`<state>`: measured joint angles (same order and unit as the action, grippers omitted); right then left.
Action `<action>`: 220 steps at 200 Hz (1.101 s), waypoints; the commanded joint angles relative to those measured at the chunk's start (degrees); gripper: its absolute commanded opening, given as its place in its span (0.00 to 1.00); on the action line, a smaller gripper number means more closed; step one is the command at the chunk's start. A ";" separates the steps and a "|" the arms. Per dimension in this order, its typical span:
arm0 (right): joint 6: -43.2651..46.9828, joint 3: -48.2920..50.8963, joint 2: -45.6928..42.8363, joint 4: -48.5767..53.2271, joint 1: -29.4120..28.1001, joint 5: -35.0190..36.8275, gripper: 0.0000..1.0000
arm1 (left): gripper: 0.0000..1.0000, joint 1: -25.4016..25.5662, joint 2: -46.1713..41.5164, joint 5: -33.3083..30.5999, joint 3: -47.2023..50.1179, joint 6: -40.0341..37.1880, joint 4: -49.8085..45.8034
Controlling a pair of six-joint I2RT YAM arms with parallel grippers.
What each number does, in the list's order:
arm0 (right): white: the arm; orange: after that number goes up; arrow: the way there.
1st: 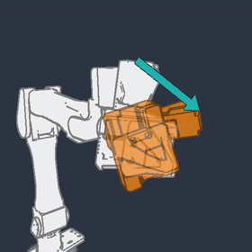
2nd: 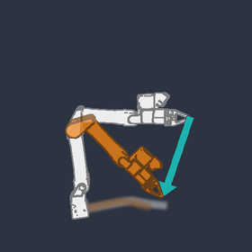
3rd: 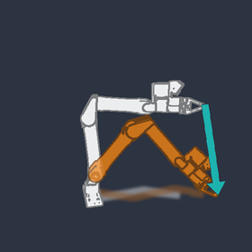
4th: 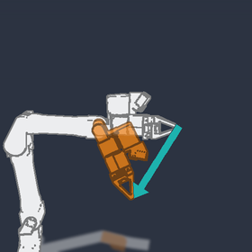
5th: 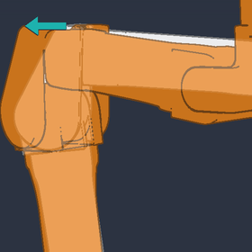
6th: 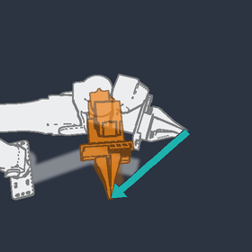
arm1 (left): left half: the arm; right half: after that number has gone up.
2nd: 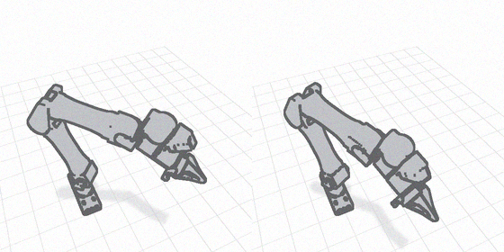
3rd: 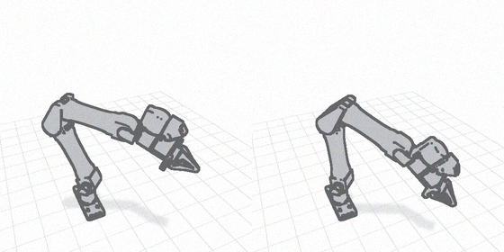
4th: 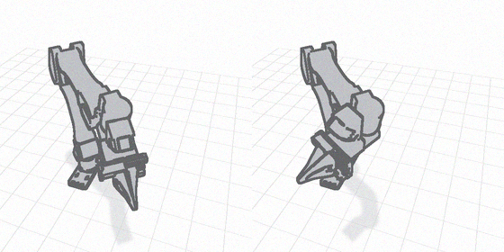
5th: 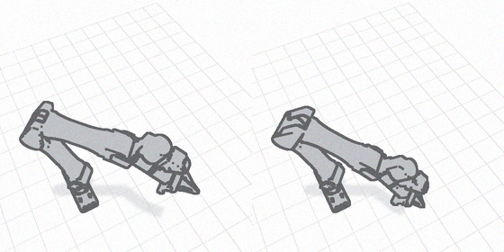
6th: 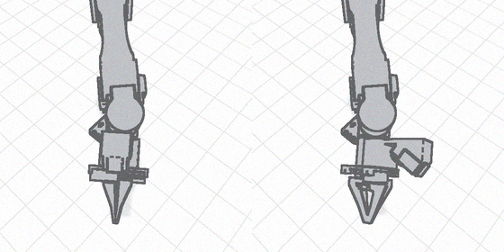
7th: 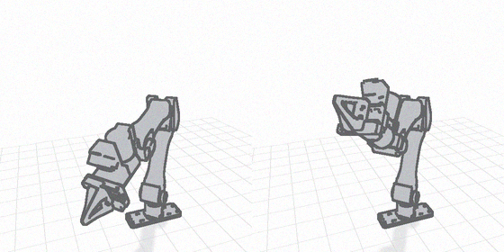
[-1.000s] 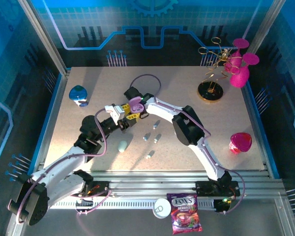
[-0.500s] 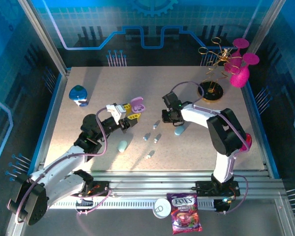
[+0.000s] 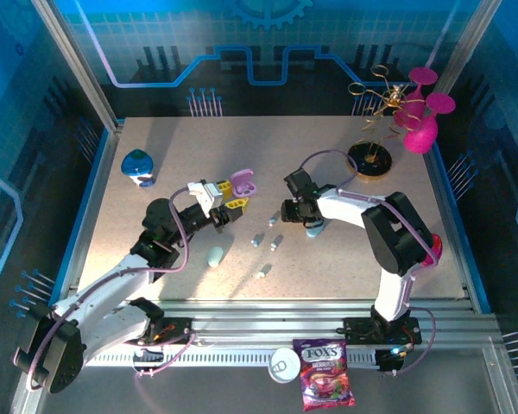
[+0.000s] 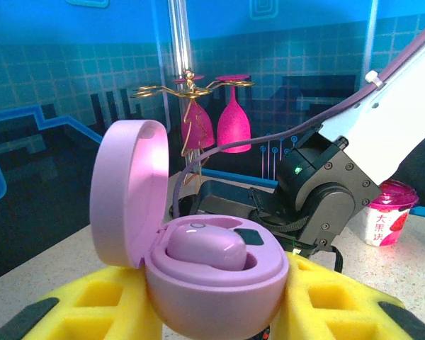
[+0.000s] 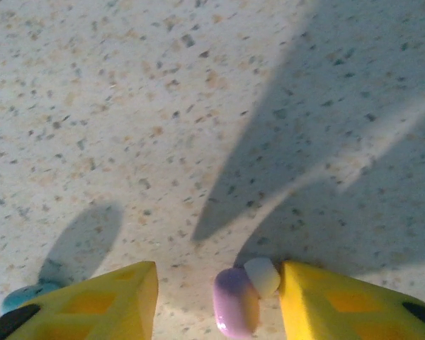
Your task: Insert the wireless bluetooth earbuds into the charging case
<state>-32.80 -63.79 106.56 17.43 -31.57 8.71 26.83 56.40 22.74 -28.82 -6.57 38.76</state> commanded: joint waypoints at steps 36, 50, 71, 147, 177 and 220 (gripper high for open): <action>-1.79 -0.40 -1.89 1.68 -2.42 -4.64 0.48 | 0.22 0.59 0.02 0.38 -1.09 -0.64 0.66; -2.09 -0.87 -2.51 2.04 -3.36 -4.96 0.48 | 0.22 0.59 0.12 0.46 -1.23 -0.64 0.67; -2.69 -0.77 -4.47 2.56 -3.88 -4.94 0.48 | 0.22 0.62 0.02 0.45 -1.28 -0.64 0.54; 4.71 0.00 -4.89 -1.62 3.00 -15.57 0.47 | 0.22 1.20 -0.28 0.42 -1.68 -0.54 0.74; 6.59 -1.96 0.16 -4.52 4.41 -24.46 0.44 | 0.22 1.41 -0.58 0.20 -1.68 -0.80 0.18; 8.25 -2.25 4.47 -6.51 4.90 -30.47 0.43 | 0.22 1.51 -0.77 -0.17 -1.85 -1.21 -0.60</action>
<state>-26.85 -65.04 109.43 13.34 -27.29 -14.74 27.97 56.40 22.72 -28.82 -6.59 38.59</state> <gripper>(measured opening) 0.434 0.364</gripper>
